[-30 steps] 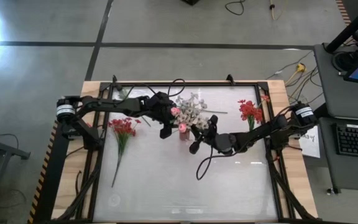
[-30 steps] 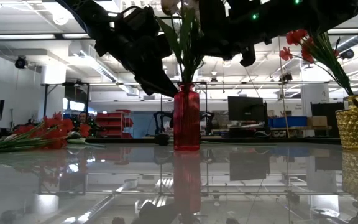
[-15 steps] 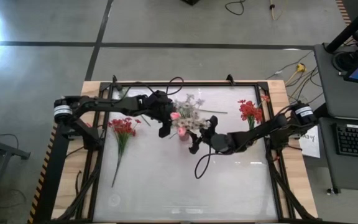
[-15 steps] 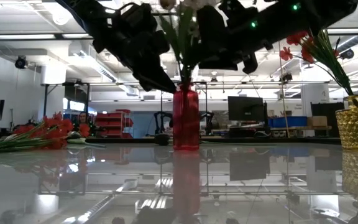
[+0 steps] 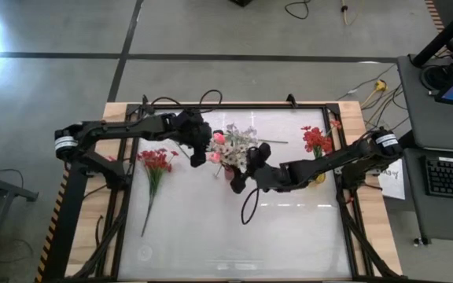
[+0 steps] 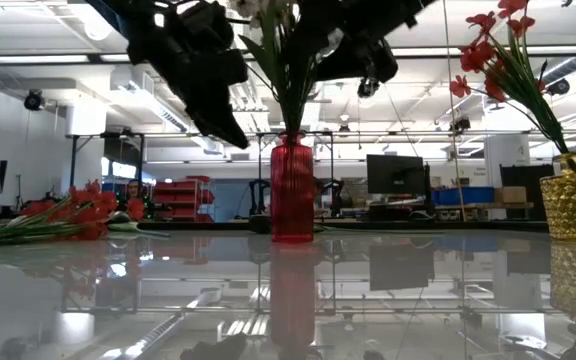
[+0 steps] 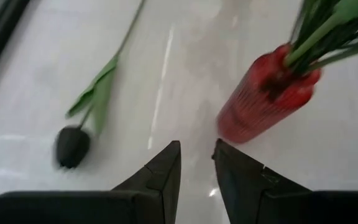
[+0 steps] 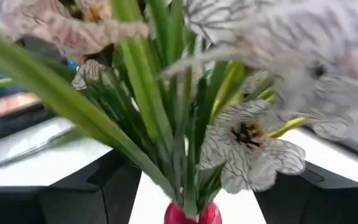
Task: Sort flowers into vase by color
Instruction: Put the white flowers into the red vase, then put the left black flower into the yellow vase
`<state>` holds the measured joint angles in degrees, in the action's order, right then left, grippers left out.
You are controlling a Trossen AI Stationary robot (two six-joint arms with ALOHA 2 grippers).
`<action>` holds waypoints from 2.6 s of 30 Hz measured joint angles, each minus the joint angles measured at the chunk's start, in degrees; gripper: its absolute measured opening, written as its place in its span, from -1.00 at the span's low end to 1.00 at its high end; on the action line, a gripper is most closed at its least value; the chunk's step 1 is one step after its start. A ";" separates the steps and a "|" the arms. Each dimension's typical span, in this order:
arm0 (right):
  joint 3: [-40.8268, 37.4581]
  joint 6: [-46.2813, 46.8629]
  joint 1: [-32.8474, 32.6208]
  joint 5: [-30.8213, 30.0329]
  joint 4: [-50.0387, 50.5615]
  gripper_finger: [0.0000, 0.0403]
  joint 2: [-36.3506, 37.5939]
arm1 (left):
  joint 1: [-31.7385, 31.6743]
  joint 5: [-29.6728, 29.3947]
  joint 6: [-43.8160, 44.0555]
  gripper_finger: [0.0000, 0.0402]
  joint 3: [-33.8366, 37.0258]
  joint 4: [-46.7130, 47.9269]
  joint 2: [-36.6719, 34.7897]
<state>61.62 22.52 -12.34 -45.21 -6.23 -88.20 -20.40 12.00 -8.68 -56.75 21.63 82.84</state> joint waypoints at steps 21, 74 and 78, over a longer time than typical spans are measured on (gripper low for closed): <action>24.20 13.89 -1.88 5.95 36.73 0.35 0.99 | -9.28 -15.09 17.78 -0.57 4.24 14.16 -3.96; 28.72 27.13 -3.87 21.66 73.23 0.09 1.16 | -20.37 -42.03 58.10 -0.57 13.88 11.93 -3.98; 28.72 27.20 -3.76 21.66 73.19 0.09 1.16 | -21.28 -43.67 61.65 -0.57 14.87 10.06 -2.28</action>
<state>90.35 49.72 -16.10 -23.55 66.96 -87.05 -41.69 -31.68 52.97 -41.88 31.69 80.56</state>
